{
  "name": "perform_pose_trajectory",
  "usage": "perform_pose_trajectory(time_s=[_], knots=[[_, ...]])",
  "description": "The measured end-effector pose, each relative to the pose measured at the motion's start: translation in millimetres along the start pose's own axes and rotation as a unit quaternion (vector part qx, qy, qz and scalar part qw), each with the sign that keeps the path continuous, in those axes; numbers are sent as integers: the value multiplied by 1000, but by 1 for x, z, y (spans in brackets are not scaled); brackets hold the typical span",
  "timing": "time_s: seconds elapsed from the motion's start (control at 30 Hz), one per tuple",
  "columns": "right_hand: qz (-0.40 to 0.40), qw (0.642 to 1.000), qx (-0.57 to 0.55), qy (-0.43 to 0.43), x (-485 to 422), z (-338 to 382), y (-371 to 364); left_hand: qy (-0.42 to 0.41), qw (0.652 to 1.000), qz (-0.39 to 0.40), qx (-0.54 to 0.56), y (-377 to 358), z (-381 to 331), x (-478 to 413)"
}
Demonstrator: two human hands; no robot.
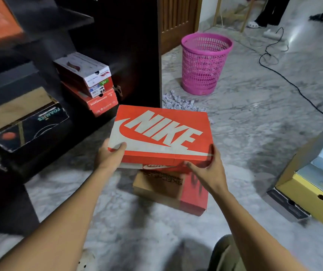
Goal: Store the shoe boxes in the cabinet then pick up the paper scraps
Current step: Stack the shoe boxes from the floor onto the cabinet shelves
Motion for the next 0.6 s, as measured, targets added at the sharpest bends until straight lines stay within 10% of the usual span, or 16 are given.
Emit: perform_pose_trajectory(time_s=[0.6], knots=[[167,958,-90,214,-36,329,-115,-111,943,-314,33,302,-130,0]])
Point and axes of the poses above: each hand's wrist, its own x-axis away from the middle knuckle, its own y-axis out of the back of the hand, z = x × y, the point moved 3 cm from there along -x, towards the middle knuckle, and after that the axes turned 7 degrees about -y, right-handed, at the moved point
